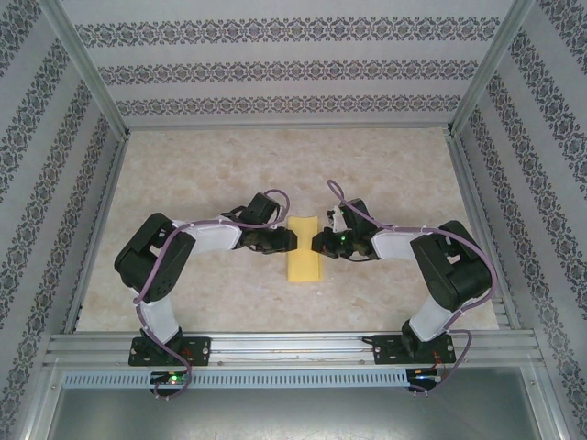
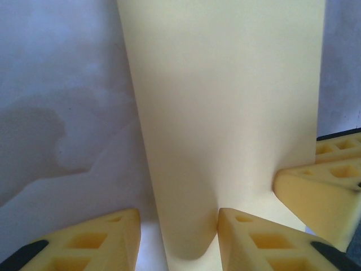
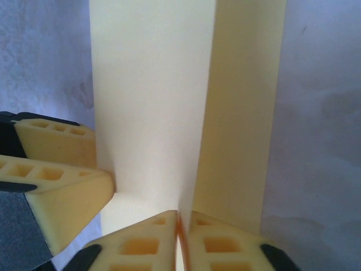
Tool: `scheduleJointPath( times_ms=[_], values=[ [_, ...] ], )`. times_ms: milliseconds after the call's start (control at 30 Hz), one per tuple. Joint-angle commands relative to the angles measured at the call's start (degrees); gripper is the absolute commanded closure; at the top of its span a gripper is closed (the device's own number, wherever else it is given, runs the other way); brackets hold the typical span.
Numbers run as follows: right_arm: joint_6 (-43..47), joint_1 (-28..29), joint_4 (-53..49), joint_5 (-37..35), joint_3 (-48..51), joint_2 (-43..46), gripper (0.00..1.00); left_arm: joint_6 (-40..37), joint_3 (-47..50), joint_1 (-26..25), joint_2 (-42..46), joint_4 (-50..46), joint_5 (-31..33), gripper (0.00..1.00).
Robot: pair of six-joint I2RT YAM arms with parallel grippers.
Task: Fold a paper plane with a square sheet of paper (fold left side to right side)
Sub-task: First fold in half a square sheet of paper at the center of the table.
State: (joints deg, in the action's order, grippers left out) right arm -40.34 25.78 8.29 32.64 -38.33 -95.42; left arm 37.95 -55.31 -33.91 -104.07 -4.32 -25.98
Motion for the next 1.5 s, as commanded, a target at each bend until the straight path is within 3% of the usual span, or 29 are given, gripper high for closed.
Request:
scheduleJointPath(
  times_ms=[0, 200, 367, 733, 1467],
  values=[
    [1.09, 0.43, -1.57, -1.67, -0.66, 2.01, 0.82, -0.52, -1.36, -2.06, -3.17, -1.15, 0.18, 0.61],
    [2.24, -0.66, -5.52, -5.95, 0.81, 6.93, 0.66, -1.50, -2.67, -3.02, -4.87, -3.77, 1.69, 0.61],
    [4.16, -3.11, -10.72, -10.50, 2.34, 12.89, 0.59, -0.37, -2.65, -3.18, -6.15, -3.59, 2.08, 0.61],
    [5.18, -7.13, -14.09, -12.62, 5.53, 21.06, 0.56, 0.15, -5.28, -4.06, -9.74, -7.00, 4.47, 0.58],
    [5.18, -7.48, -12.79, -9.73, 5.81, 19.09, 0.56, -0.34, -10.52, -5.60, -14.55, -11.17, 5.41, 0.53]
  ],
)
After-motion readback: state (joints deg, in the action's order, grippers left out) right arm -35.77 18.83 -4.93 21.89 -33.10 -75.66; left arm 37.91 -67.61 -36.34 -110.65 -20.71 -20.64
